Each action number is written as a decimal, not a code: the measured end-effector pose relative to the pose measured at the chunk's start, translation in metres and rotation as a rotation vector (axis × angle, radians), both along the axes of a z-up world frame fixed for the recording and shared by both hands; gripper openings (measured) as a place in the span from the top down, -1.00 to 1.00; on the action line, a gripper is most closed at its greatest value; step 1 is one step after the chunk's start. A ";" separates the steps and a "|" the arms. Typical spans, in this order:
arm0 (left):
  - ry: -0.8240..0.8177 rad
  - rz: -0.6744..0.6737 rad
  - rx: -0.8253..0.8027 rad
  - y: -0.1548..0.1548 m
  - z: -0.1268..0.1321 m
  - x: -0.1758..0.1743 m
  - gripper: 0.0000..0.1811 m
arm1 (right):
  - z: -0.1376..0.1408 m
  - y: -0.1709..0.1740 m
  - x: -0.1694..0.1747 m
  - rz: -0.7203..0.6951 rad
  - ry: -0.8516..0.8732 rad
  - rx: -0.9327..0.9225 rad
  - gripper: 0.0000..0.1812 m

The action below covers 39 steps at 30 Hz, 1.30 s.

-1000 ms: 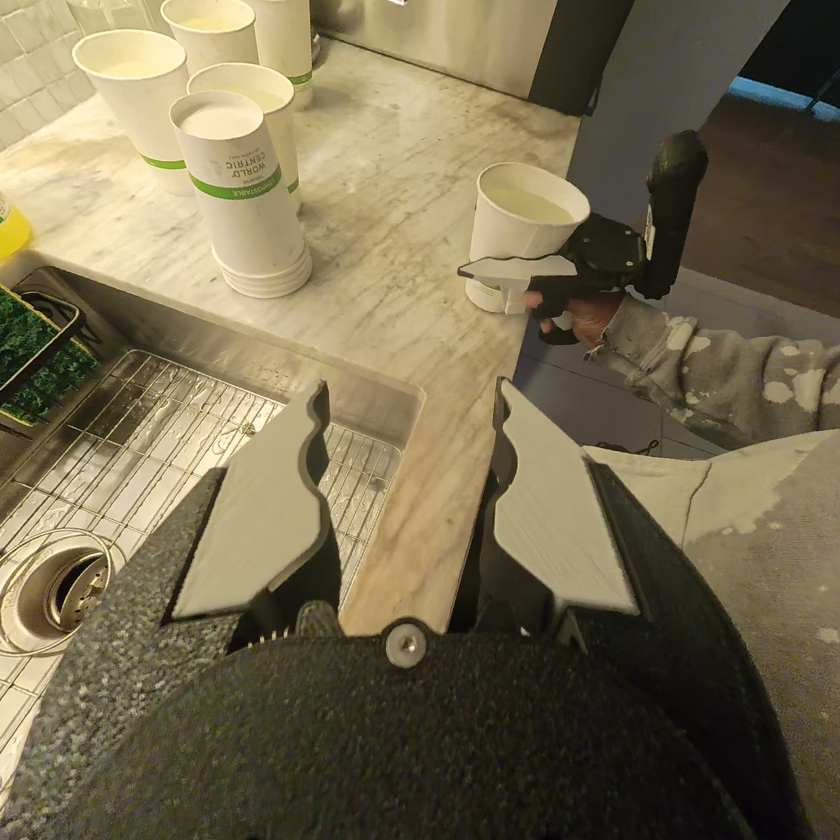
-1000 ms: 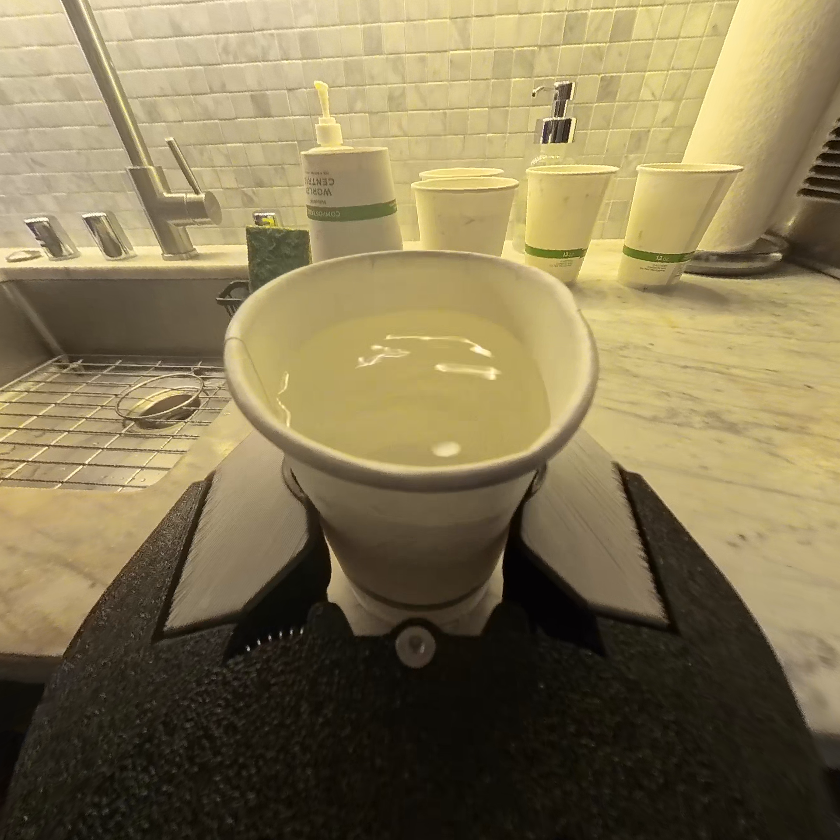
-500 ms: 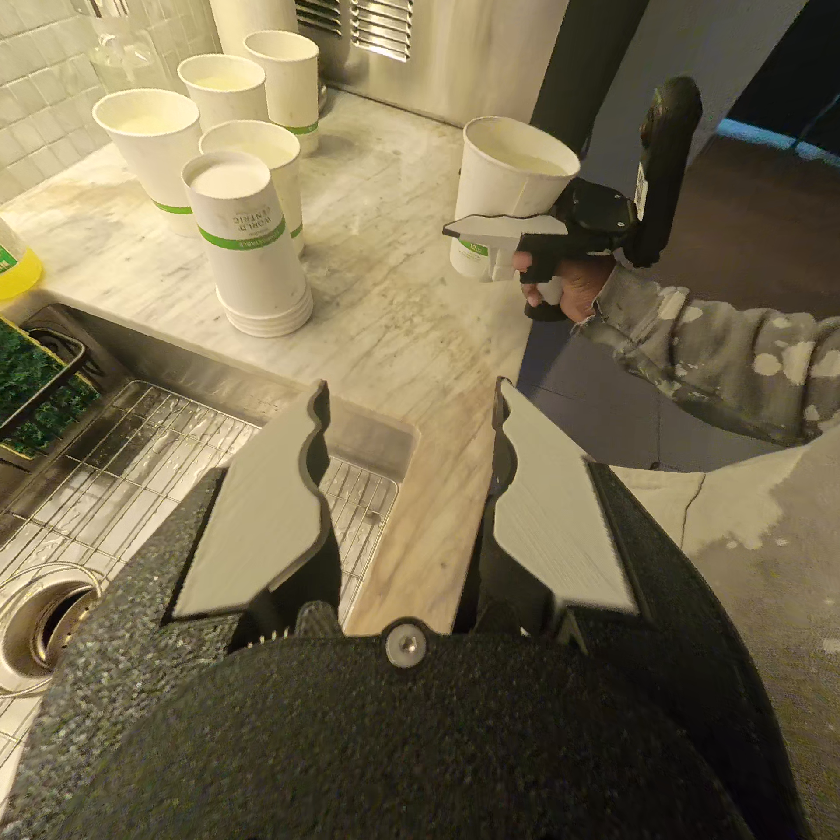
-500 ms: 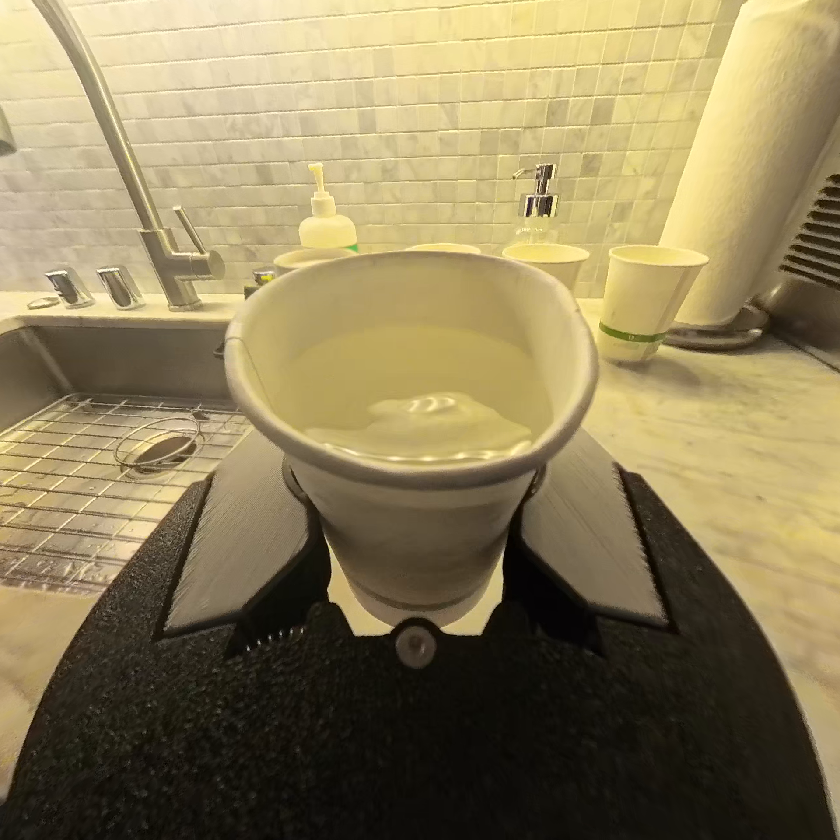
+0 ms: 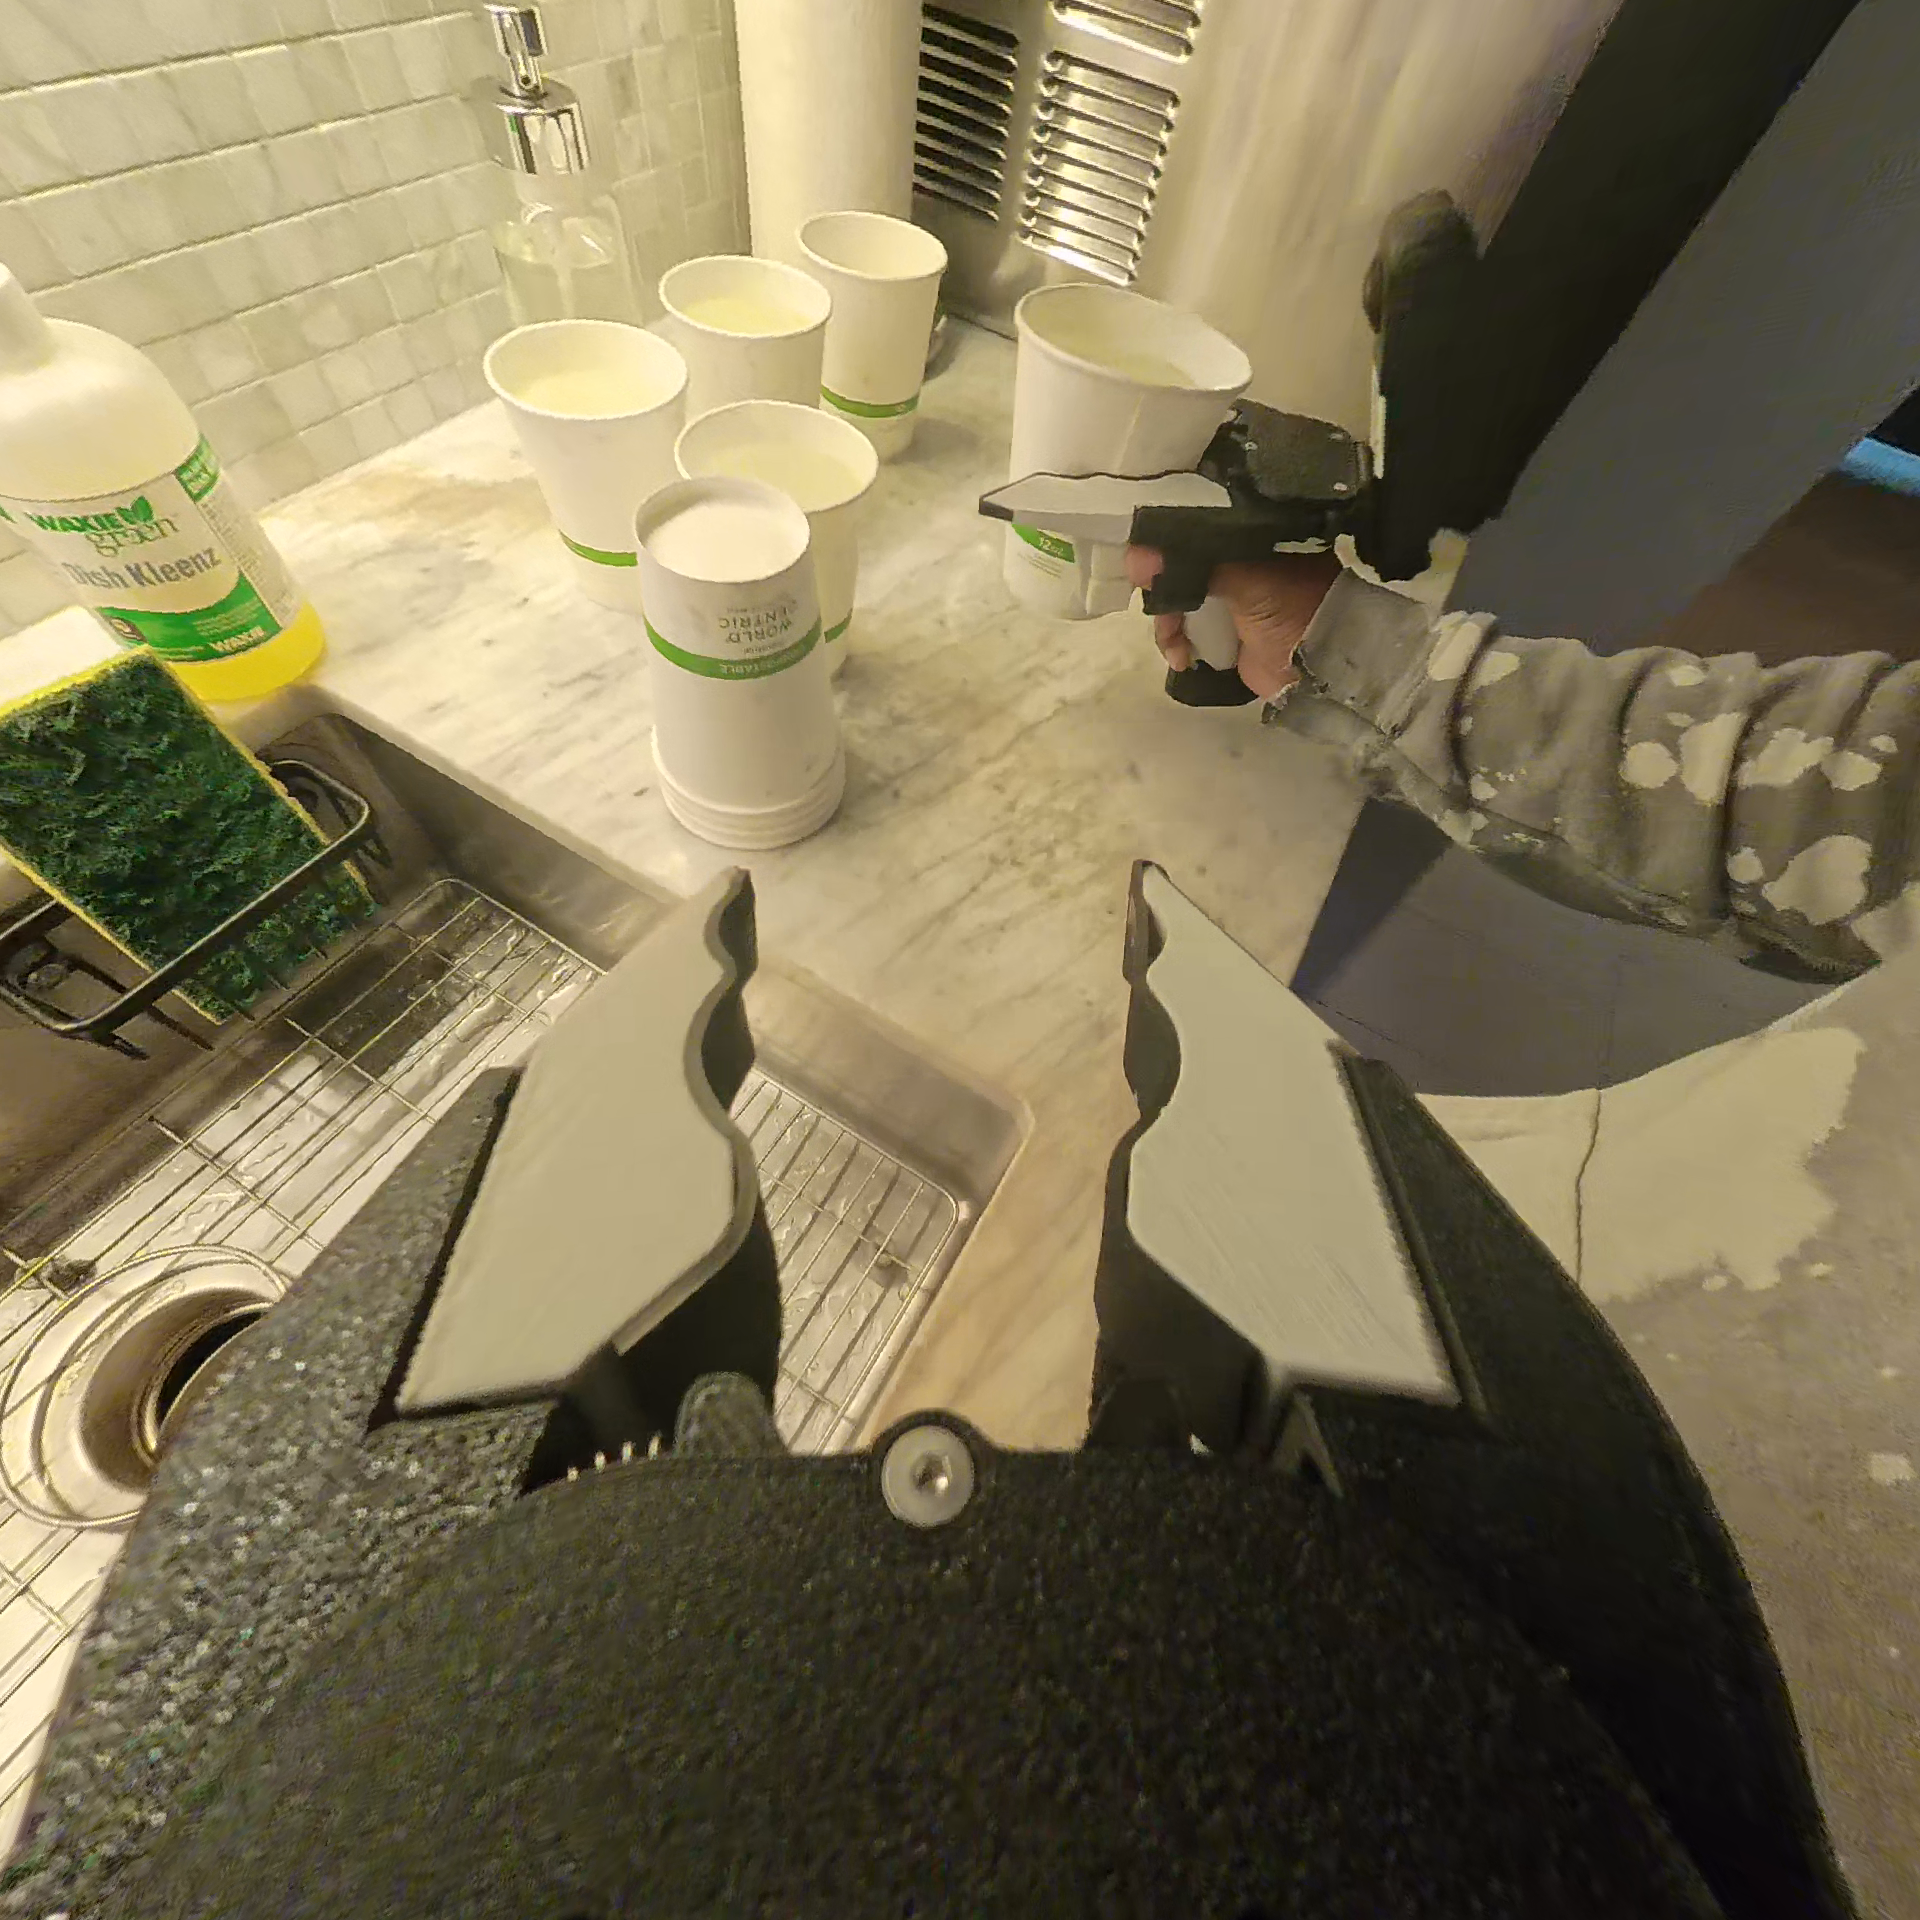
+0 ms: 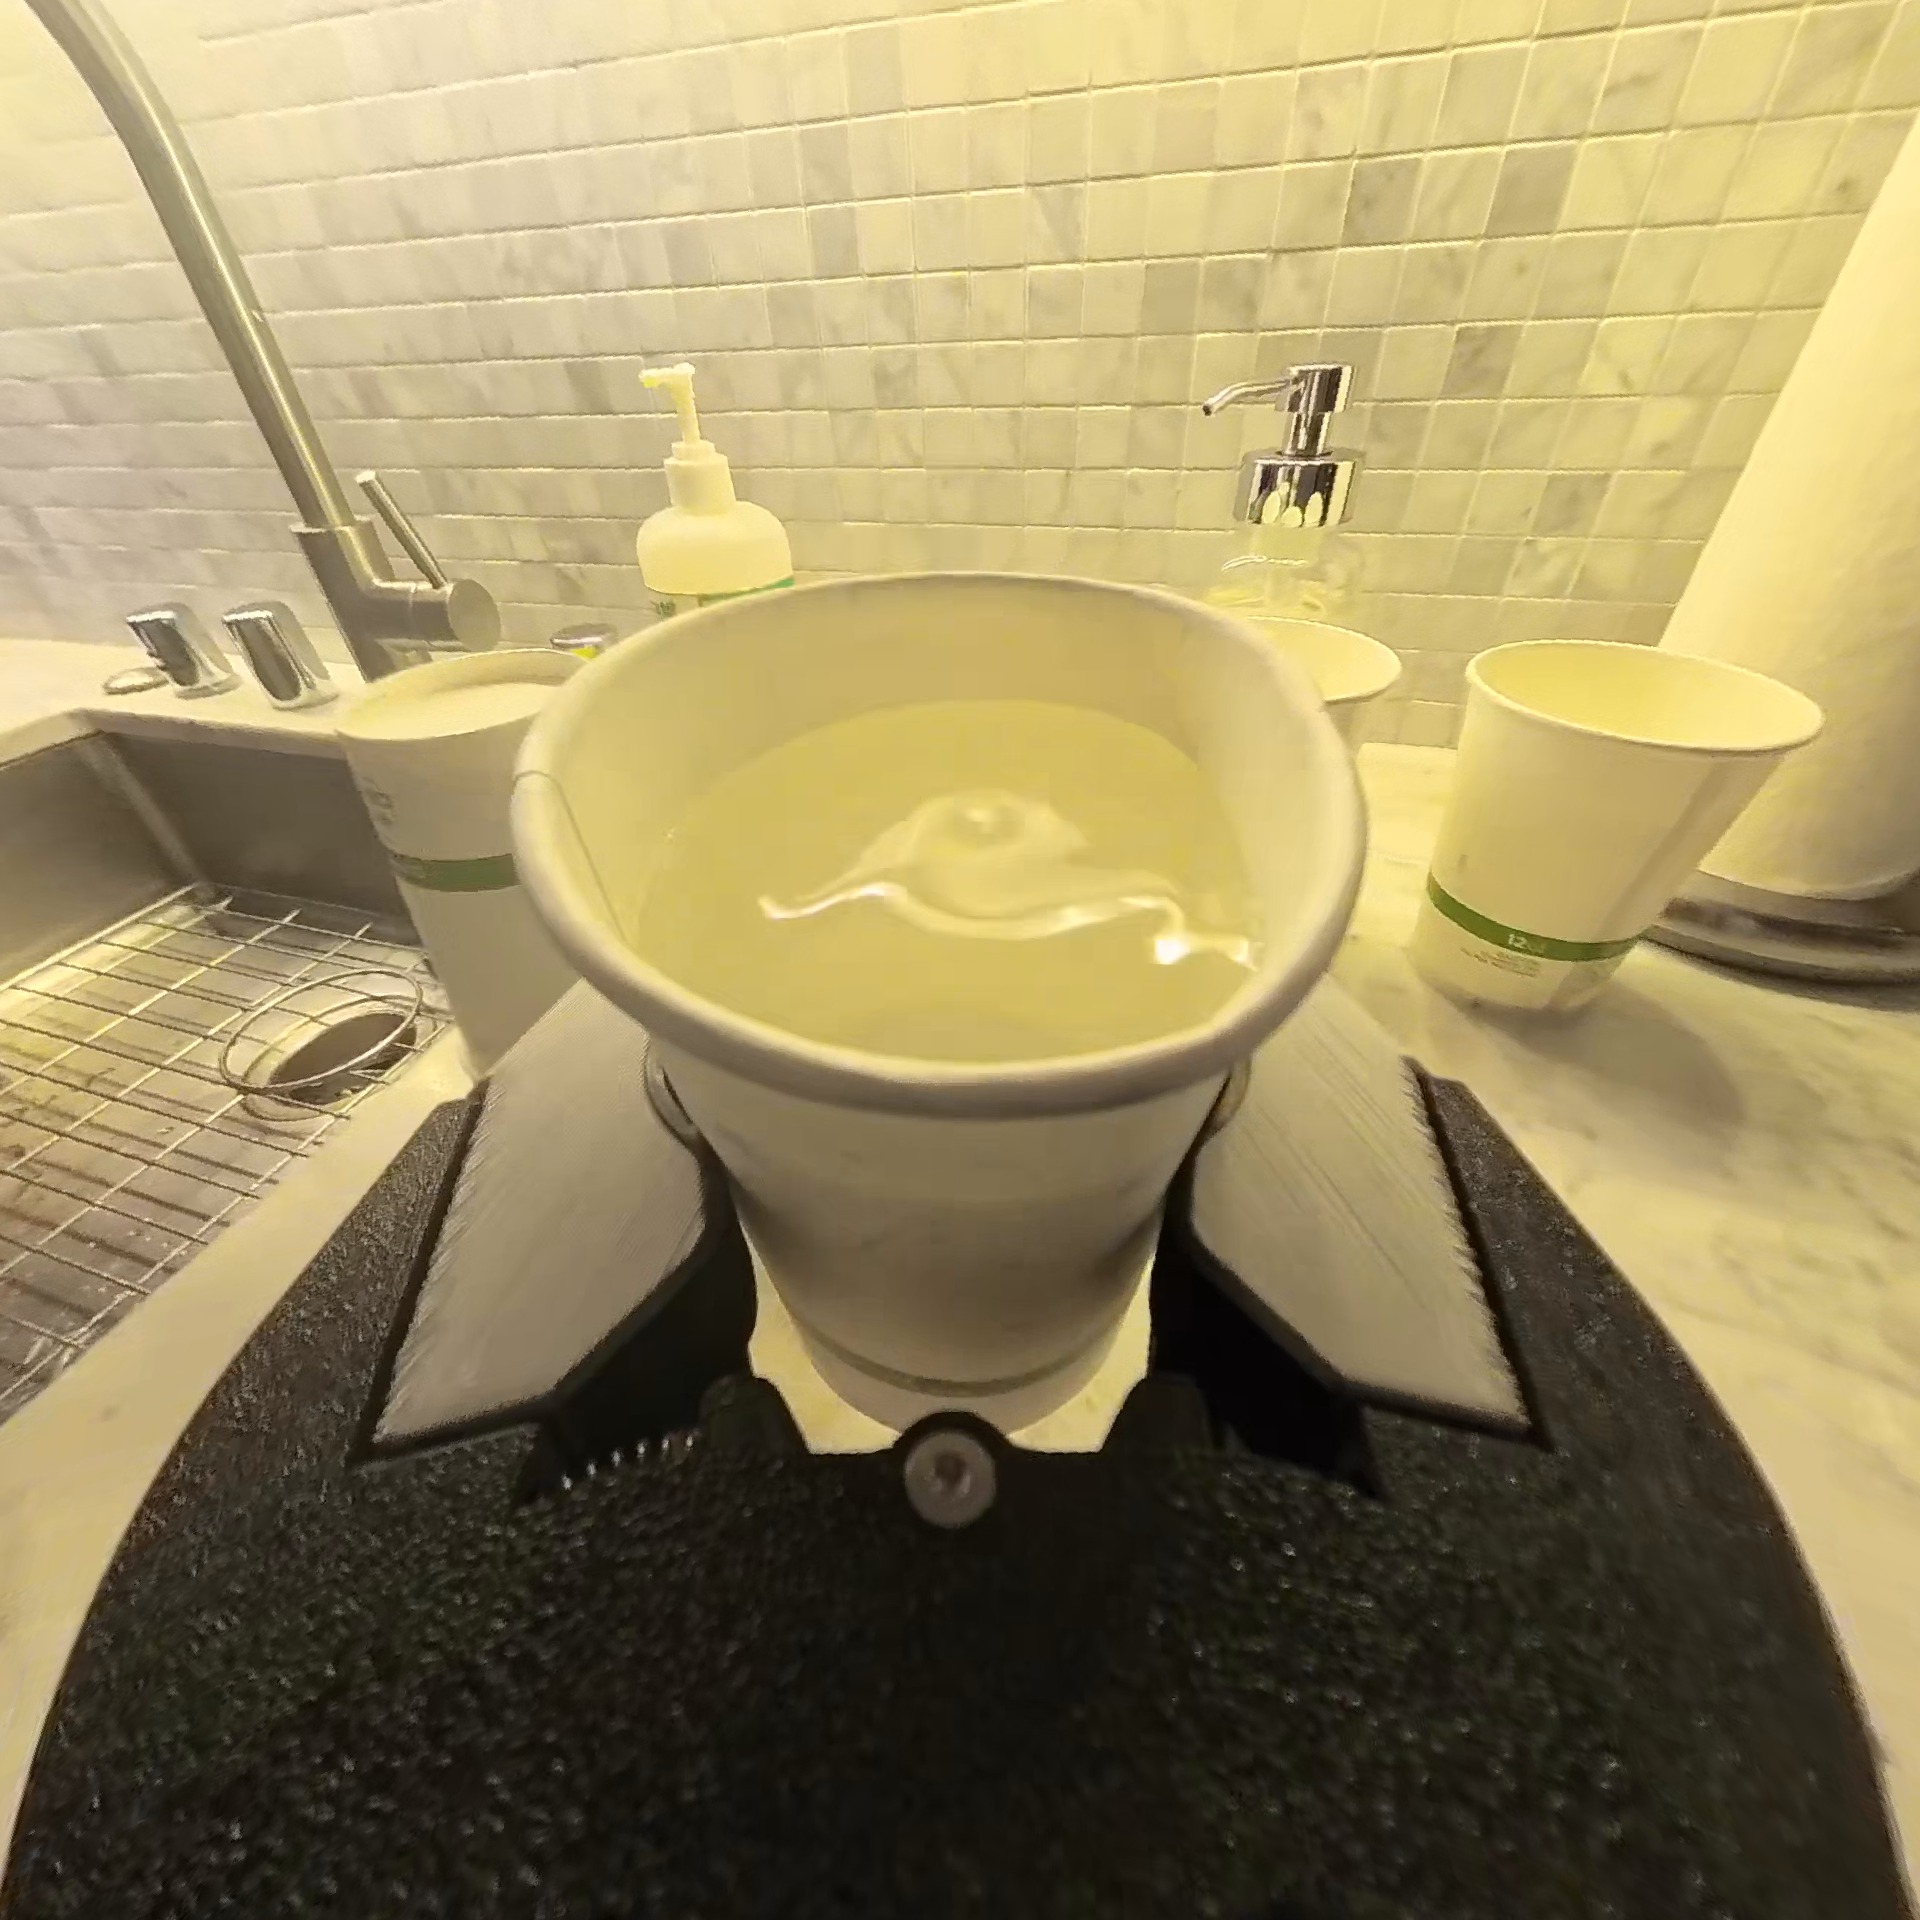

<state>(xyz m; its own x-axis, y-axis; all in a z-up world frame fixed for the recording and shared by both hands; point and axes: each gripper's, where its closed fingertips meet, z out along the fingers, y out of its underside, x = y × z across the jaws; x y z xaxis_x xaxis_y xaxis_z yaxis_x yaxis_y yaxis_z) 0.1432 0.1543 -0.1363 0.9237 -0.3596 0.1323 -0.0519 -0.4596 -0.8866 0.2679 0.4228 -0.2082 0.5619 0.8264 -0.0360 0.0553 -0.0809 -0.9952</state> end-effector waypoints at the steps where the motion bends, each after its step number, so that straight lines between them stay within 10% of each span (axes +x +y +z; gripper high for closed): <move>1: -0.002 0.003 0.000 0.003 0.000 0.002 0.22 | -0.002 0.005 -0.002 0.012 -0.001 -0.005 -0.02; 39: -0.025 -0.116 0.027 0.101 0.011 0.086 0.22 | -0.036 0.087 -0.029 0.104 -0.084 -0.072 -0.02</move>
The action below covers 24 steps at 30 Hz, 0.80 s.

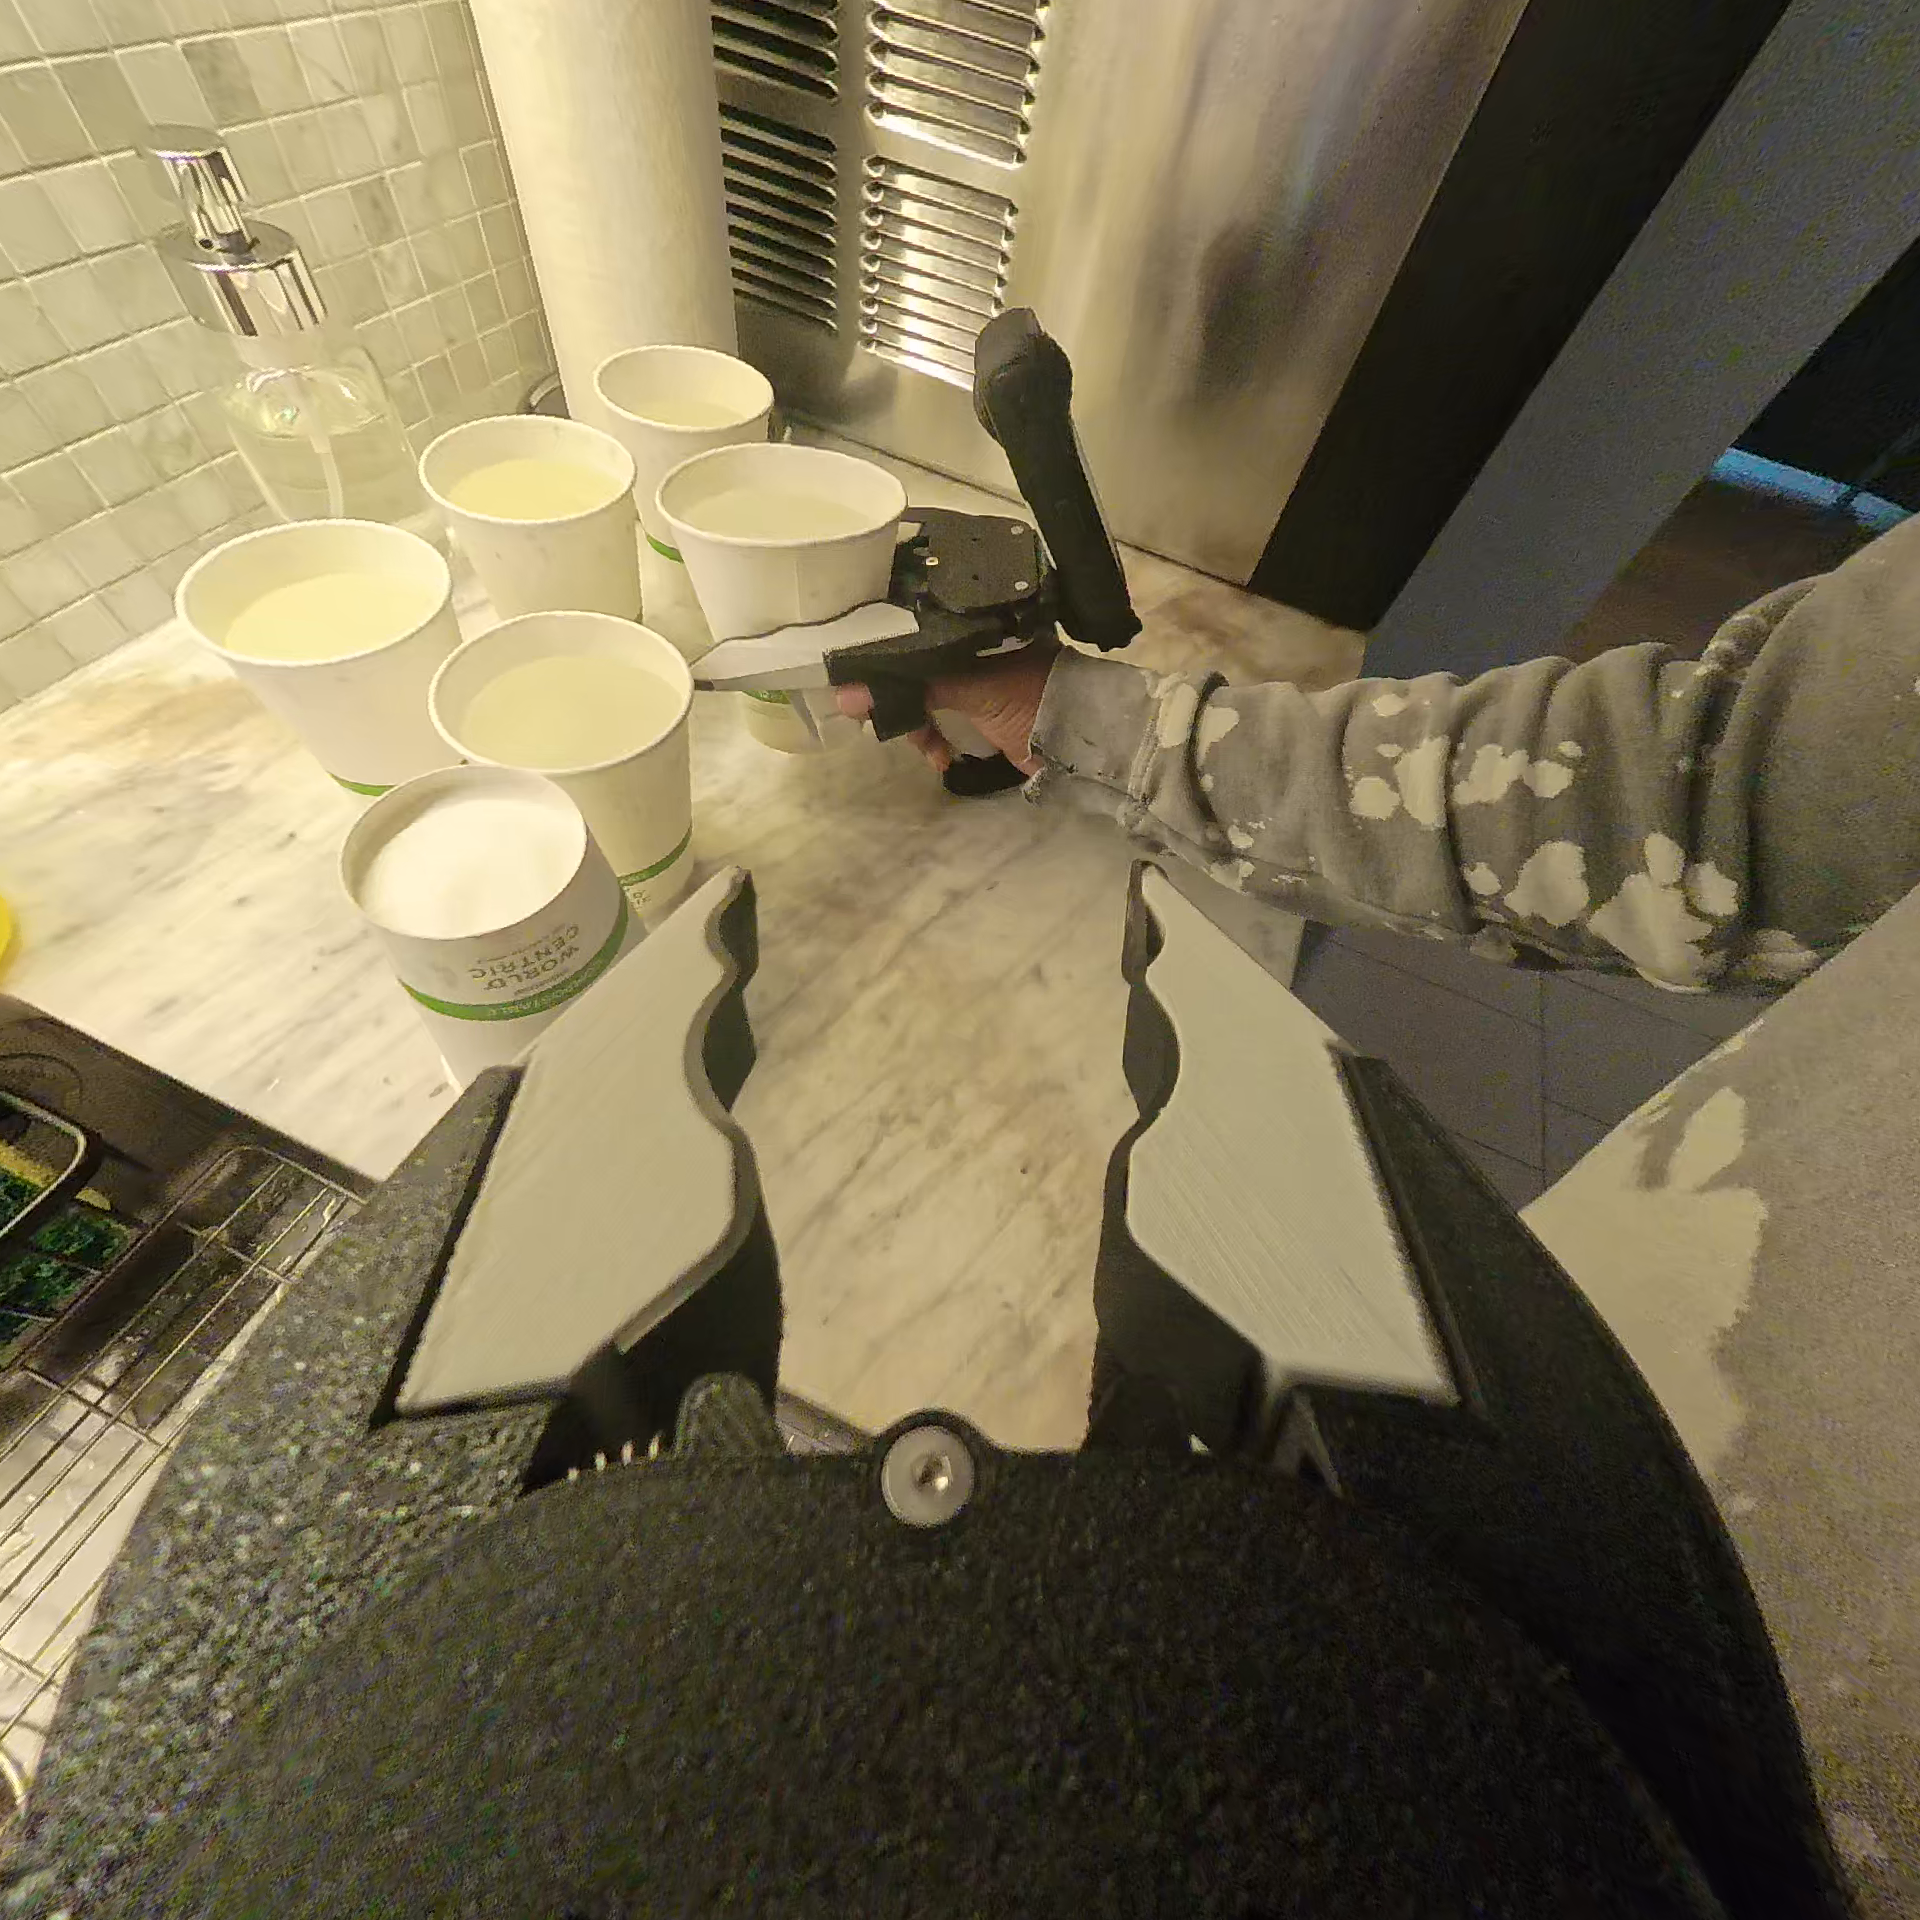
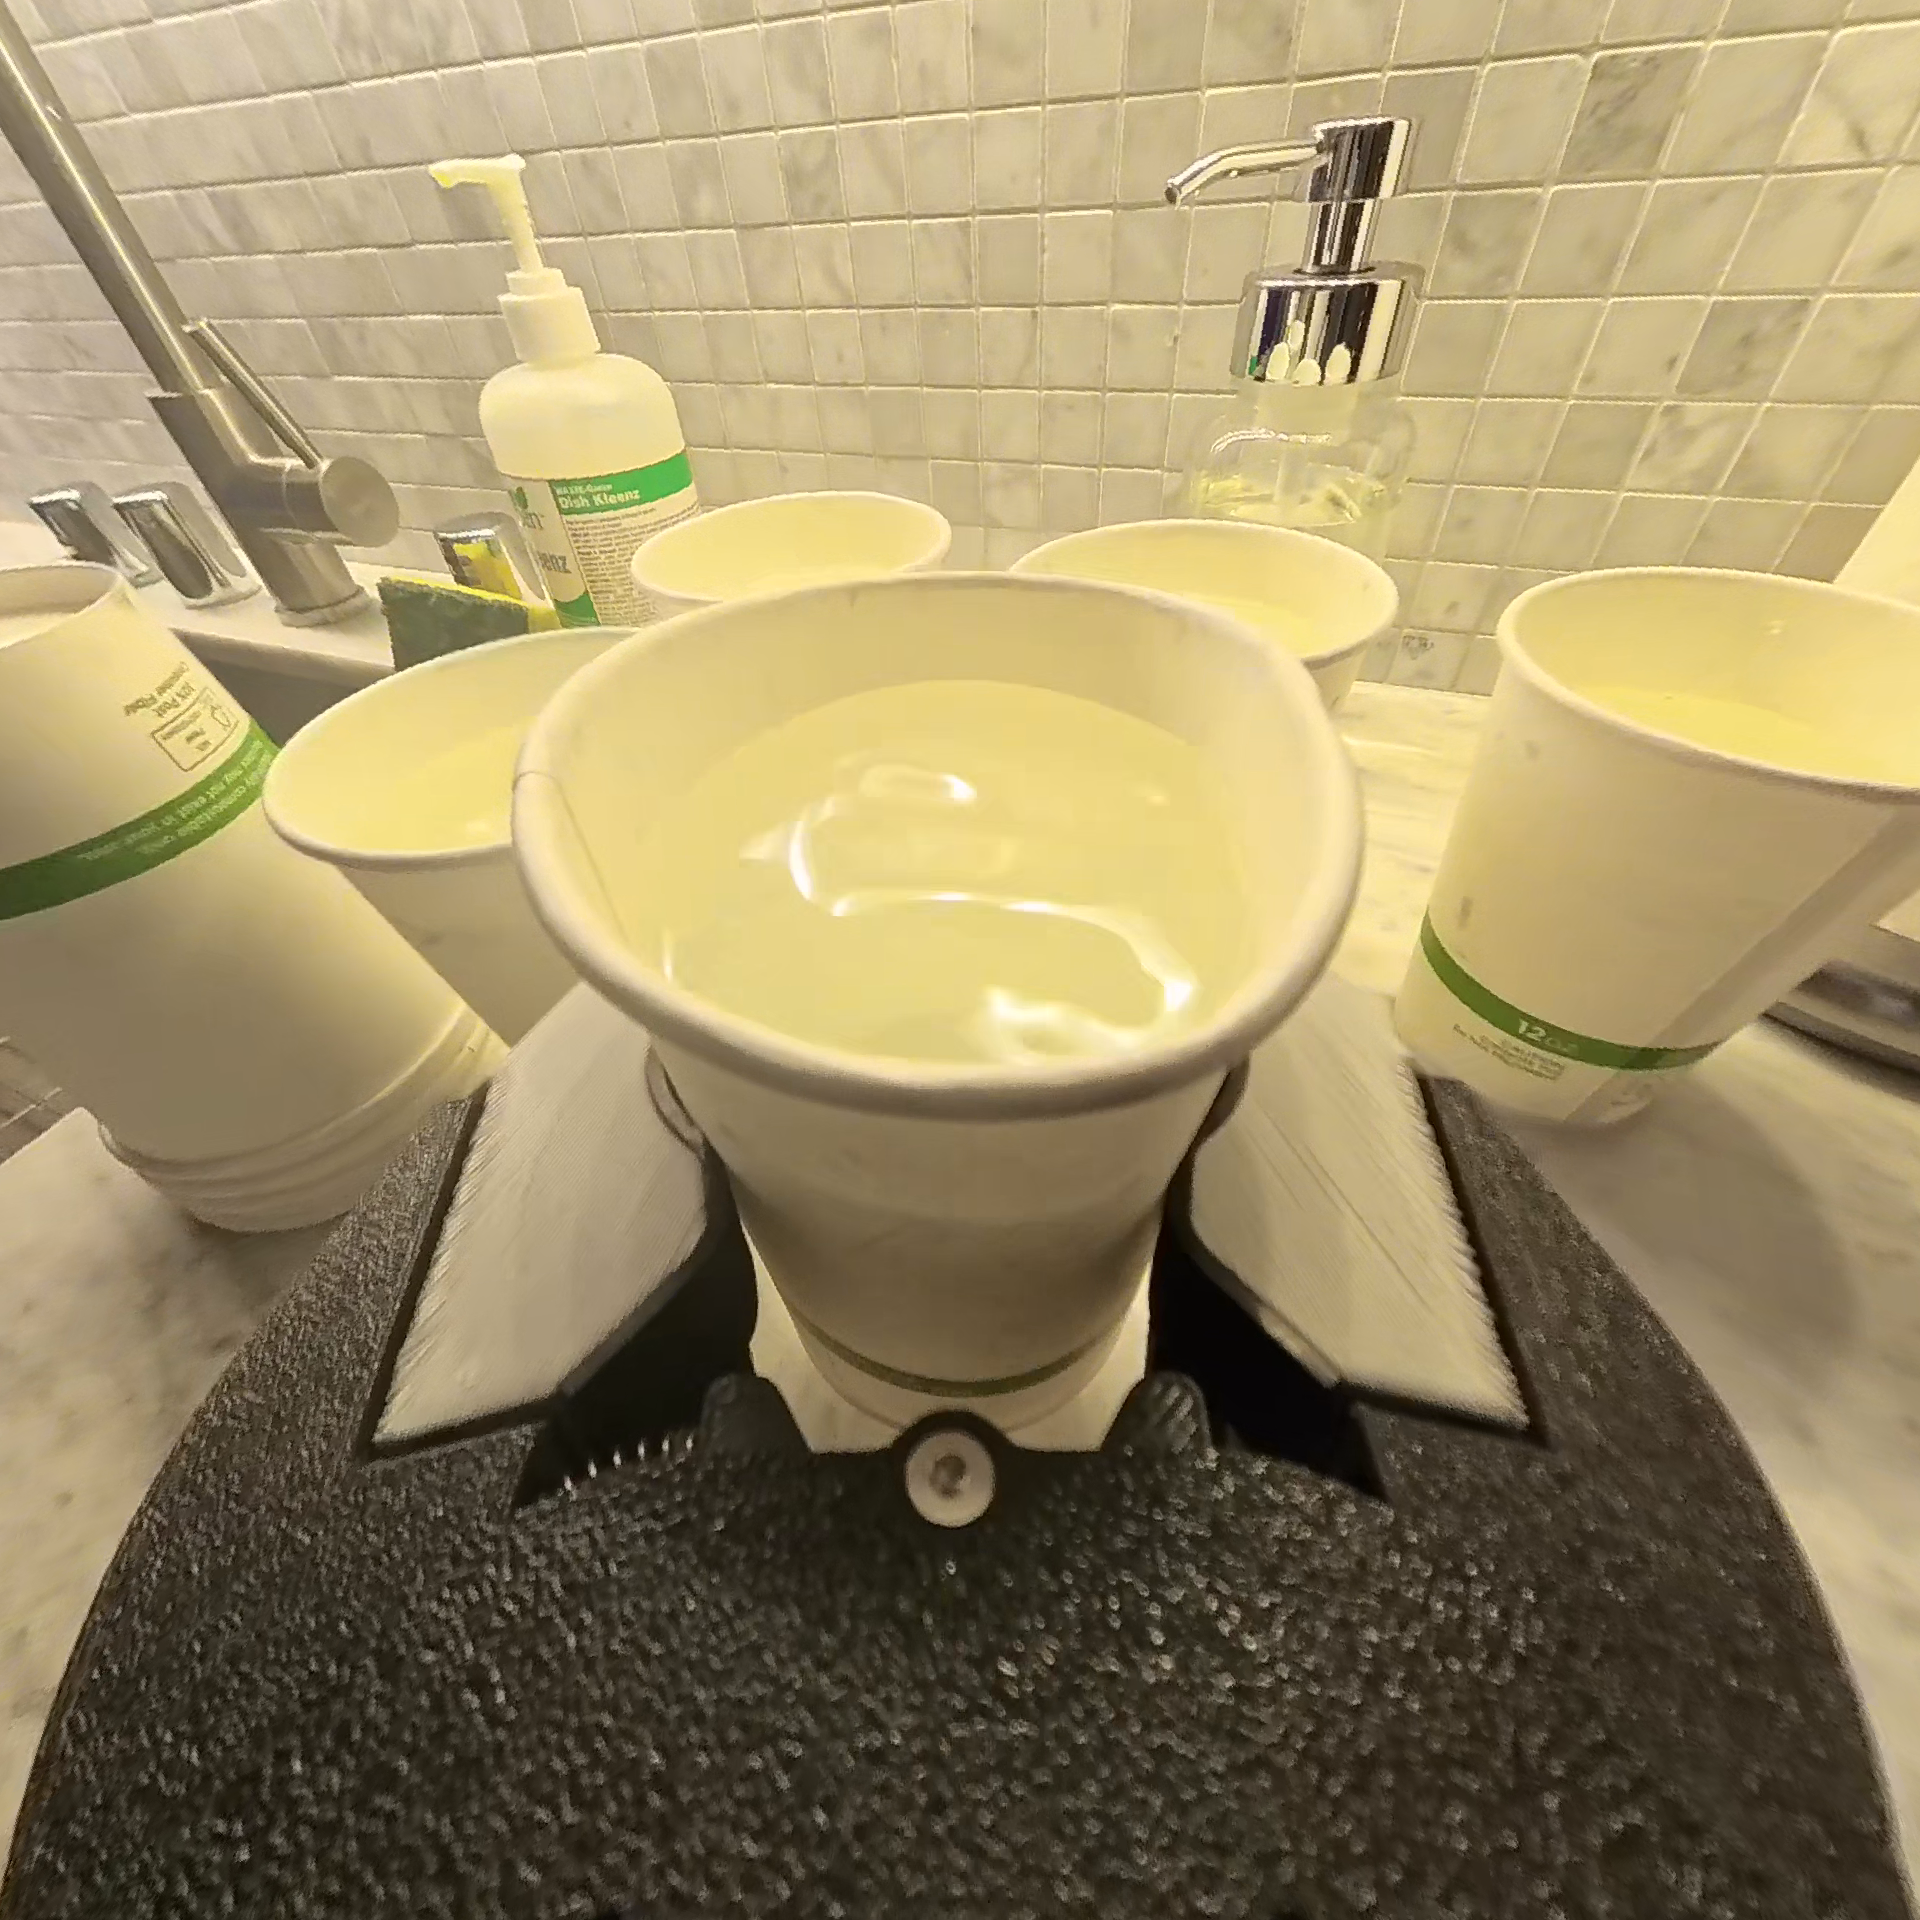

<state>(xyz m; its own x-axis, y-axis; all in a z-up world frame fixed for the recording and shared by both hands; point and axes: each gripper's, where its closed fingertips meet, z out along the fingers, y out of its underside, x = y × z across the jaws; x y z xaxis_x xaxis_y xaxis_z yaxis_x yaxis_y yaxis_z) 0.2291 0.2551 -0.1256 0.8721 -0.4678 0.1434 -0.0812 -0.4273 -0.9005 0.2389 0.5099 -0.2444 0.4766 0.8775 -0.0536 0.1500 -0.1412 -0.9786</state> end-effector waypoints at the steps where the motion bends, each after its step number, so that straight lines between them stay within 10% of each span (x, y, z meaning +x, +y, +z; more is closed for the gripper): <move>1: 0.000 -0.004 0.001 0.000 0.000 0.001 0.22 | -0.001 -0.001 0.001 -0.003 -0.005 0.000 -0.03; 24: -0.023 -0.084 0.002 -0.015 -0.002 0.026 0.22 | -0.012 -0.046 0.034 -0.071 -0.081 -0.030 -0.02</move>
